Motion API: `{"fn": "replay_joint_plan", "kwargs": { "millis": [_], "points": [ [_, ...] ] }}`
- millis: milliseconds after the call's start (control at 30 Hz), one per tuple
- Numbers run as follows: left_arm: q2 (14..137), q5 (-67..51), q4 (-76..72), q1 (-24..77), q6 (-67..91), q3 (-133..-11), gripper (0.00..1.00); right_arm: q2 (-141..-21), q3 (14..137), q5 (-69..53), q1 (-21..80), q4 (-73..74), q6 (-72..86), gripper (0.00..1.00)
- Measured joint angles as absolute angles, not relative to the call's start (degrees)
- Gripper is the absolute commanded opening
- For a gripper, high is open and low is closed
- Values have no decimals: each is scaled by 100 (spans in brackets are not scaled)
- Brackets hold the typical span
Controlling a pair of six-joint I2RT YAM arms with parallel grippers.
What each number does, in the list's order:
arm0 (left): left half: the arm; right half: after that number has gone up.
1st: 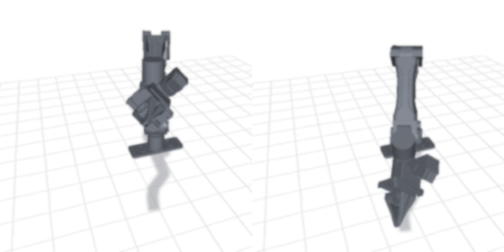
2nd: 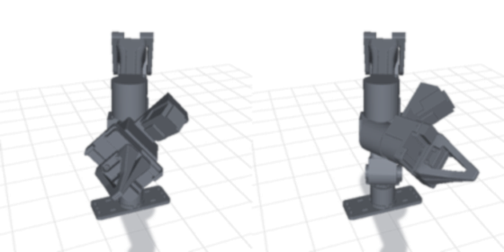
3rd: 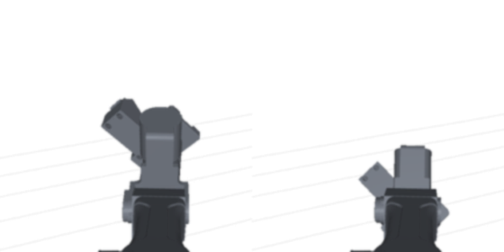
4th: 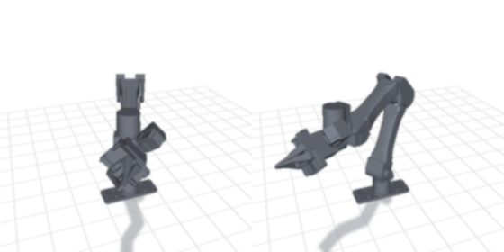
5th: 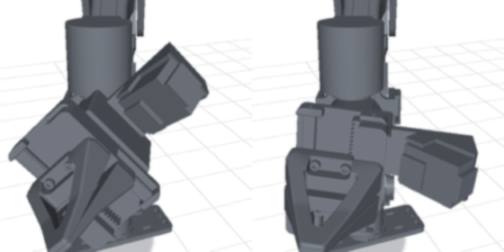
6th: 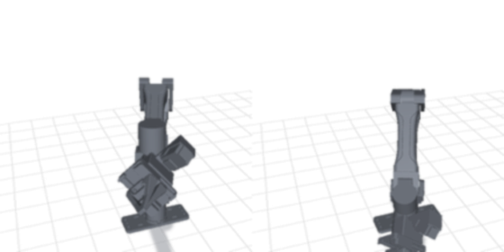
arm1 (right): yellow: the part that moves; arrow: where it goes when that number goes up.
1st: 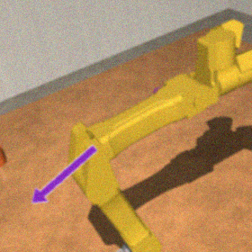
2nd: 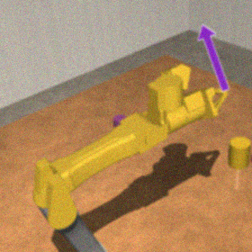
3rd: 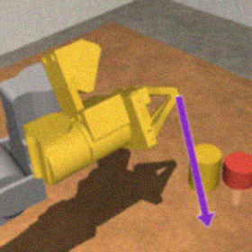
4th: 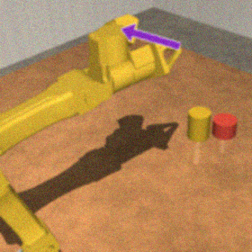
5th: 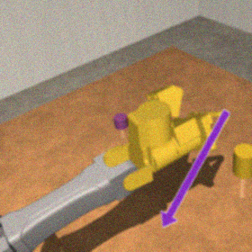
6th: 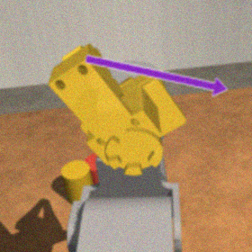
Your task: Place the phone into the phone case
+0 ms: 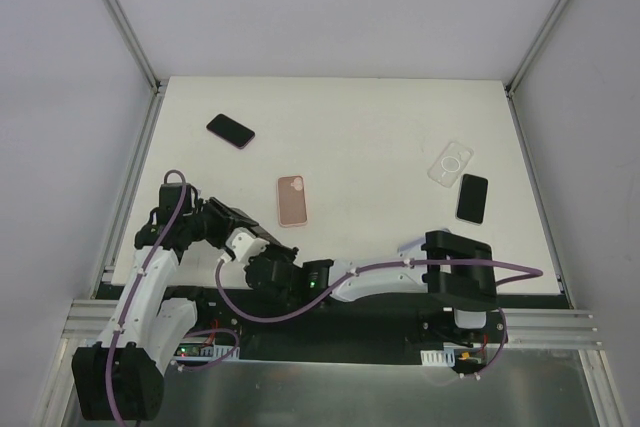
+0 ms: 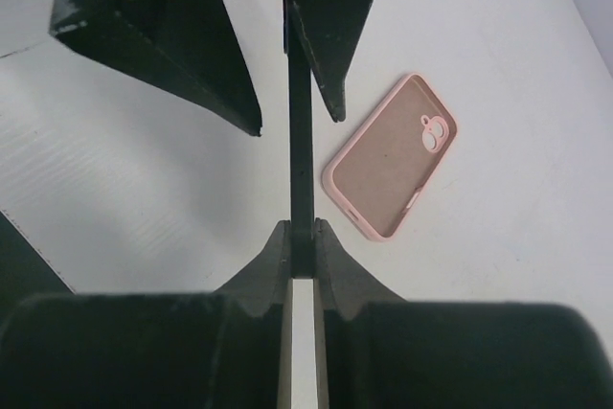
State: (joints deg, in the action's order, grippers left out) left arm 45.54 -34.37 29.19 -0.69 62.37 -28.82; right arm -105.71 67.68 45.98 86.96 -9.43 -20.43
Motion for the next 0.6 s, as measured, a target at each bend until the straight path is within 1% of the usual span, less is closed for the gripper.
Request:
{"fn": "replay_joint_plan", "kwargs": {
  "millis": [33, 67, 167, 200, 267, 333, 367, 433, 467, 567, 600],
  "points": [
    [4547, -3422, 2904, -69, 6230, -2875, 29, -10580, 6788, 4615, 8724, -917, -2082, 1],
    [4539, -3417, 2897, -69, 6222, -2875, 21, -10597, 6805, 4652, 8753, -913, -2139, 1],
    [4521, -3393, 2877, -69, 6169, -2875, 12, -10709, 6858, 4781, 8847, -915, -2303, 2],
    [4525, -3389, 2893, -67, 6128, -2875, 7, -10737, 6864, 4827, 8875, -917, -2364, 4],
    [4536, -3380, 2954, -56, 6023, -2875, 2, -10801, 6879, 4956, 8947, -915, -2552, 6],
    [4536, -3380, 2982, -32, 5955, -2875, 0, -10847, 6882, 5074, 9002, -917, -2668, 14],
    [4541, -3389, 3004, -32, 5929, -2875, 0, -10864, 6882, 5120, 9032, -923, -2694, 29],
    [4550, -3406, 3011, -32, 5852, -2875, 0, -10871, 6879, 5192, 9063, -963, -2672, 48],
    [4569, -3389, 2995, -34, 5776, -2875, 0, -10871, 6875, 5221, 9072, -1013, -2646, 60],
    [4665, -3389, 2976, -36, 5579, -2880, 0, -10757, 6731, 5177, 9085, -1140, -2486, 71],
    [4713, -3409, 2978, -36, 5478, -2886, 0, -10641, 6578, 5118, 9091, -1168, -2425, 73]
  ]
}}
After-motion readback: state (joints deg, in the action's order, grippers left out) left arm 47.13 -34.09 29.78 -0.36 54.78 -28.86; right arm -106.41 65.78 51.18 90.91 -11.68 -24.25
